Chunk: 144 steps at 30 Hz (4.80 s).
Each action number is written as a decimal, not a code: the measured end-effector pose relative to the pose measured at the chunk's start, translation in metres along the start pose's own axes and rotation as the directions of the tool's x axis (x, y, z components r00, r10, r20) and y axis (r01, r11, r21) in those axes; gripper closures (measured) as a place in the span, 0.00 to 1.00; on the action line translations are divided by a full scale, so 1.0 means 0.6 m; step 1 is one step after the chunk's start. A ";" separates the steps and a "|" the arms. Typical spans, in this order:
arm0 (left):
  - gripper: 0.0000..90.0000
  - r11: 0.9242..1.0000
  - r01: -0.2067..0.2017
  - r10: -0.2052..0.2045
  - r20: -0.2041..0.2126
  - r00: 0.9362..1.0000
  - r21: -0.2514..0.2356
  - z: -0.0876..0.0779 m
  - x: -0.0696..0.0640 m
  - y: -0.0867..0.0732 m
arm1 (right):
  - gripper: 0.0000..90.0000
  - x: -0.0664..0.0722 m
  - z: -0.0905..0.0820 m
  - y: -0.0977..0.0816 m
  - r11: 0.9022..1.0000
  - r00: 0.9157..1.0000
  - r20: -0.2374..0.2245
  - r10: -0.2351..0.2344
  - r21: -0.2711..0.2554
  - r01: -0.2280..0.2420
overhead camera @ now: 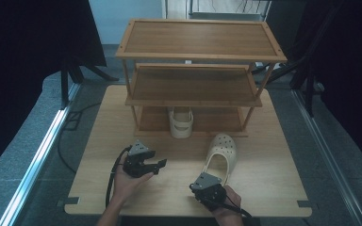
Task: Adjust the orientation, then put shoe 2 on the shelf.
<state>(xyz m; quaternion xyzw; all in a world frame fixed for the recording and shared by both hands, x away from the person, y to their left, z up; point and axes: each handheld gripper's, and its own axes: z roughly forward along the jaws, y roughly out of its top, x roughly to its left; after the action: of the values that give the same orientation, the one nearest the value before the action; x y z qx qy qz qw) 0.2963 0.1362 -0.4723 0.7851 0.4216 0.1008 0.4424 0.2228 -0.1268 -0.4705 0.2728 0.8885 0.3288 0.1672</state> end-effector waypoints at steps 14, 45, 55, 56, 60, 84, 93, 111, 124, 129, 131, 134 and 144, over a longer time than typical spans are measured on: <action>0.42 1.000 -0.015 0.015 -0.011 1.000 0.018 0.000 -0.001 0.000 | 0.99 -0.013 -0.025 -0.023 0.999 0.999 -0.010 0.044 0.004 -0.044; 0.42 0.999 -0.023 0.023 -0.009 1.000 0.032 0.006 -0.005 -0.001 | 0.93 -0.054 -0.123 -0.094 0.983 0.988 -0.004 0.156 -0.093 -0.155; 0.42 1.000 -0.017 0.018 -0.007 1.000 0.022 -0.002 -0.005 0.001 | 0.75 -0.105 -0.161 -0.057 0.968 0.988 0.025 0.155 -0.204 -0.147; 0.42 1.000 -0.007 0.007 0.015 1.000 0.016 -0.004 -0.004 0.003 | 0.75 -0.114 -0.162 -0.057 0.966 0.986 0.033 0.162 -0.208 -0.152; 0.42 1.000 0.007 -0.007 0.052 0.999 0.000 -0.008 -0.007 0.008 | 0.73 -0.149 -0.166 -0.059 0.961 0.978 0.065 0.197 -0.212 -0.179; 0.42 1.000 0.013 -0.014 0.051 0.999 0.010 -0.006 -0.003 0.003 | 0.76 -0.237 -0.104 -0.113 0.940 0.929 0.146 0.340 -0.088 -0.330; 0.42 1.000 0.013 -0.013 0.049 0.999 0.013 -0.005 -0.002 0.002 | 0.82 -0.246 -0.081 -0.119 0.920 0.912 0.122 0.392 -0.069 -0.386; 0.42 1.000 0.013 -0.014 0.046 0.999 0.018 -0.003 -0.001 0.001 | 0.89 -0.242 -0.091 -0.113 0.910 0.897 0.157 0.414 -0.109 -0.400; 0.42 1.000 0.018 -0.019 0.049 0.999 0.020 -0.002 0.000 0.000 | 0.88 -0.242 -0.113 -0.102 0.908 0.901 0.144 0.409 -0.164 -0.386; 0.42 1.000 0.017 -0.018 0.050 0.999 0.020 -0.002 -0.001 0.001 | 0.88 -0.244 -0.114 -0.097 0.908 0.903 0.140 0.406 -0.172 -0.382; 0.42 1.000 0.018 -0.019 0.048 0.999 0.017 -0.004 0.000 0.002 | 0.88 -0.246 -0.113 -0.095 0.908 0.903 0.139 0.405 -0.172 -0.381; 0.42 1.000 0.022 -0.023 0.047 0.999 0.015 -0.006 0.001 0.002 | 0.88 -0.249 -0.110 -0.089 0.910 0.904 0.144 0.402 -0.169 -0.378; 0.42 1.000 0.023 -0.024 0.049 0.999 0.015 -0.006 0.002 0.002 | 0.88 -0.255 -0.094 -0.063 0.910 0.907 0.136 0.399 -0.180 -0.374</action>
<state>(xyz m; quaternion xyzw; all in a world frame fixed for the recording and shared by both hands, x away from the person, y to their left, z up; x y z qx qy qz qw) 0.2957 0.1386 -0.4697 0.7856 0.4204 0.0733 0.4480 0.3033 -0.2695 -0.4373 0.4574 0.7718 0.3969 0.1937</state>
